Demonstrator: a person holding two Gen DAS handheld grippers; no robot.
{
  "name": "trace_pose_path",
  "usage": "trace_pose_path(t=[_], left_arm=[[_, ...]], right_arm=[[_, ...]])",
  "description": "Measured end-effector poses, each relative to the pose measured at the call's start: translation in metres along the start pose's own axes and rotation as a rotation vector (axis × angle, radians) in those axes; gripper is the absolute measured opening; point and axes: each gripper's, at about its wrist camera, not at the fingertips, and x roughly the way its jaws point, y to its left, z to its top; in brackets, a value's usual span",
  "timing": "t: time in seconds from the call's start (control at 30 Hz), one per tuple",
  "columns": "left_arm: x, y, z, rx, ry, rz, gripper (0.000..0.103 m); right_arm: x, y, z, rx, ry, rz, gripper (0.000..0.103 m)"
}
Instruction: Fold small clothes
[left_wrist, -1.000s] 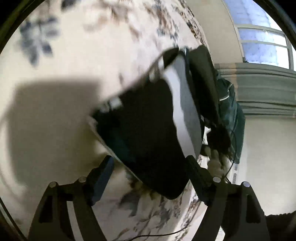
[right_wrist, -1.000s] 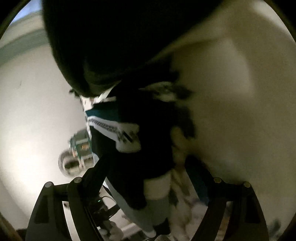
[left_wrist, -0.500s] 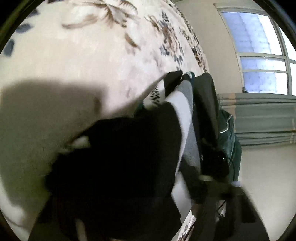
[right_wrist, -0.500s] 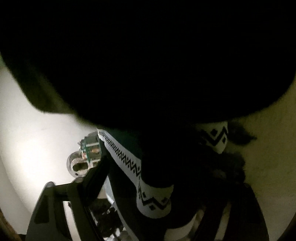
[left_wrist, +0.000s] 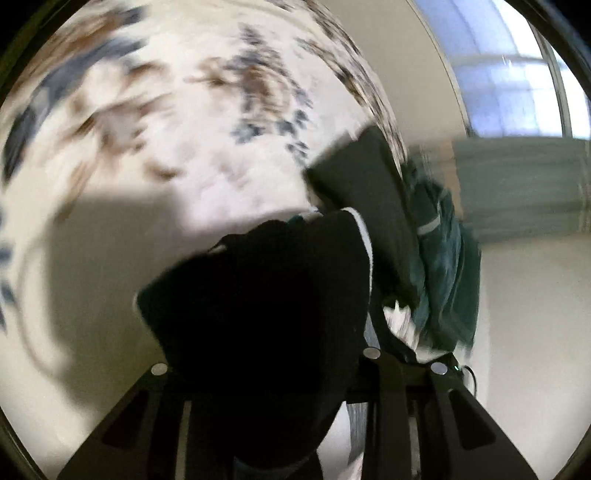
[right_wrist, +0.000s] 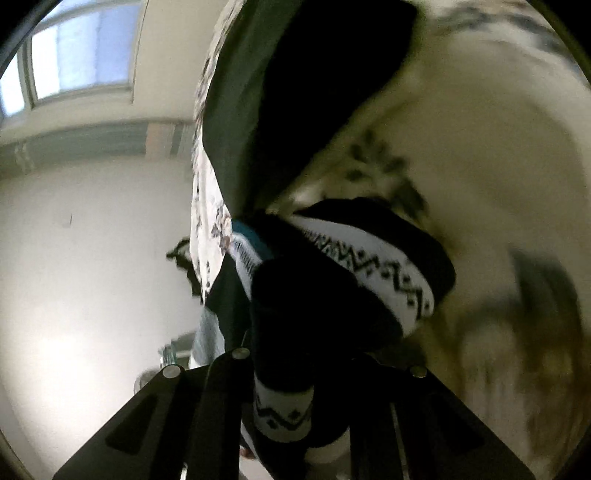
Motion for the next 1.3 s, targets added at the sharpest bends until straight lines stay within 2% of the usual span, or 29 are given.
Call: trace_pose_path(t=[0.17, 0.27, 0.37, 0.47, 0.5, 0.57, 0.6, 0.63, 0.67, 0.7, 0.77, 0.83, 0.97, 1.07, 1.13, 1.2, 1.27, 1.3], left_arm=[[0.027, -0.026, 0.015, 0.155, 0.165, 0.064, 0.026], [0.050, -0.034, 0.012, 0.195, 0.239, 0.087, 0.026], [0.075, -0.037, 0.000, 0.222, 0.311, 0.101, 0.026], [0.098, -0.035, -0.010, 0.244, 0.372, 0.175, 0.027], [0.101, -0.032, -0.012, 0.245, 0.377, 0.196, 0.034], [0.100, -0.031, -0.012, 0.233, 0.370, 0.191, 0.042], [0.096, -0.031, -0.011, 0.227, 0.358, 0.195, 0.054], [0.091, -0.034, -0.010, 0.232, 0.339, 0.204, 0.059], [0.083, -0.035, -0.011, 0.238, 0.316, 0.203, 0.059], [0.073, -0.037, -0.012, 0.244, 0.291, 0.203, 0.059], [0.052, -0.043, -0.014, 0.252, 0.233, 0.247, 0.059], [0.023, -0.043, -0.024, 0.268, 0.167, 0.298, 0.060], [-0.027, -0.025, -0.058, 0.296, 0.067, 0.495, 0.061], [-0.041, 0.006, -0.101, 0.298, 0.073, 0.651, 0.061], [-0.037, 0.038, -0.128, 0.274, 0.131, 0.729, 0.062], [-0.028, 0.064, -0.150, 0.240, 0.173, 0.753, 0.061], [-0.023, 0.068, -0.161, 0.271, 0.144, 0.771, 0.066], [-0.019, 0.067, -0.163, 0.282, 0.131, 0.768, 0.077]], right_arm=[[-0.050, -0.018, -0.067, 0.119, -0.115, -0.045, 0.016], [-0.077, -0.034, -0.090, 0.165, -0.149, -0.082, 0.015], [-0.082, -0.046, -0.120, 0.208, -0.169, -0.113, 0.015], [-0.070, -0.055, -0.140, 0.223, -0.156, -0.147, 0.015], [-0.067, -0.063, -0.142, 0.236, -0.142, -0.151, 0.016], [-0.062, -0.081, -0.141, 0.256, -0.110, -0.158, 0.024], [-0.062, -0.088, -0.138, 0.280, -0.092, -0.158, 0.028], [-0.062, -0.093, -0.137, 0.292, -0.063, -0.161, 0.037], [-0.063, -0.097, -0.135, 0.302, -0.032, -0.172, 0.049], [-0.068, -0.102, -0.136, 0.304, -0.009, -0.195, 0.053], [-0.079, -0.109, -0.138, 0.302, 0.027, -0.226, 0.053], [-0.097, -0.115, -0.141, 0.301, 0.070, -0.281, 0.058], [-0.134, -0.114, -0.144, 0.267, 0.076, -0.371, 0.058], [-0.152, -0.103, -0.132, 0.227, 0.044, -0.421, 0.058], [-0.151, -0.093, -0.111, 0.192, 0.029, -0.457, 0.058], [-0.141, -0.084, -0.092, 0.168, 0.022, -0.452, 0.058], [-0.118, -0.068, -0.056, 0.102, 0.005, -0.433, 0.058], [-0.107, -0.061, -0.045, 0.071, 0.008, -0.438, 0.058]])
